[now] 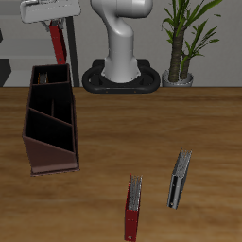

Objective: Place the orange book into the right desk caddy's right compartment and place the left red book into the right desk caddy's right compartment

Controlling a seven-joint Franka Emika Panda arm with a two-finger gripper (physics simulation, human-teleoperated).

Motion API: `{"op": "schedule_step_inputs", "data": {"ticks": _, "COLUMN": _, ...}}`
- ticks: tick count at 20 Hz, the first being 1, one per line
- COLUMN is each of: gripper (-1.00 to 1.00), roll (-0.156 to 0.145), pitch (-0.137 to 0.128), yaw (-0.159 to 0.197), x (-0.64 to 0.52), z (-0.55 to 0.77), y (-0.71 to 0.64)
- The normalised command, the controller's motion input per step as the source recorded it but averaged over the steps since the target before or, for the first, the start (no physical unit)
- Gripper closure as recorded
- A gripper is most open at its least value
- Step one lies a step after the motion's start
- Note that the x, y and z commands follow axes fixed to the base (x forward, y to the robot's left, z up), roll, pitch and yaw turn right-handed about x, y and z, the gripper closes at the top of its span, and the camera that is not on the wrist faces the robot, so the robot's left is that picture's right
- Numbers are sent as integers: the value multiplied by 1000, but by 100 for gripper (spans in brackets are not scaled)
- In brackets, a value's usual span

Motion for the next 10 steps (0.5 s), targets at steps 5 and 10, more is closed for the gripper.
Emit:
{"op": "schedule_step_inputs", "data": {"ticks": 5, "gripper": 100, "roll": 40, "pitch": -16, "yaw": -19, "x": 30, "z": 136, "y": -197}}
{"op": "schedule_step_inputs", "data": {"ticks": 10, "gripper": 100, "roll": 23, "pitch": 30, "yaw": -26, "x": 162, "z": -10, "y": -118}}
